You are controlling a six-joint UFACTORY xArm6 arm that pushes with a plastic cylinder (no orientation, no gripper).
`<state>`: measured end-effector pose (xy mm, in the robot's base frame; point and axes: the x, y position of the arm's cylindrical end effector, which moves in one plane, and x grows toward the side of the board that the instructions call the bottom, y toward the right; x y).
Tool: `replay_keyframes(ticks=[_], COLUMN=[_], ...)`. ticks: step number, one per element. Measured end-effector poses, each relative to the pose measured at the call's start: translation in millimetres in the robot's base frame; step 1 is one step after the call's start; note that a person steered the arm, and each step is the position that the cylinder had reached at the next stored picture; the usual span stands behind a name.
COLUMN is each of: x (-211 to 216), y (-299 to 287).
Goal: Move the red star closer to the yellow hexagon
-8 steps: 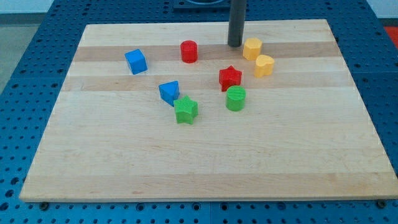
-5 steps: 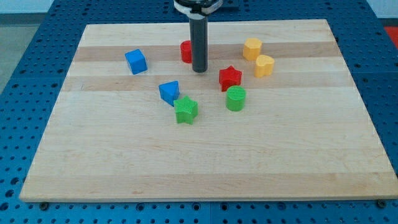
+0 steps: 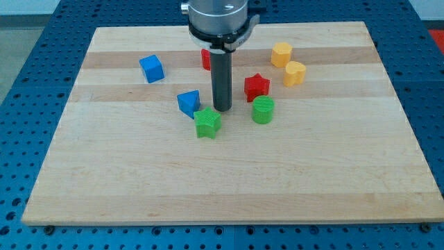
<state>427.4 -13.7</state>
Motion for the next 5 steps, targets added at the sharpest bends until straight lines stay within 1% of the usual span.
replay_keyframes(ticks=[1,3,4,5], x=[2.7,2.7,0.8,-9.8], y=[9.7,55.7,67.4,67.8])
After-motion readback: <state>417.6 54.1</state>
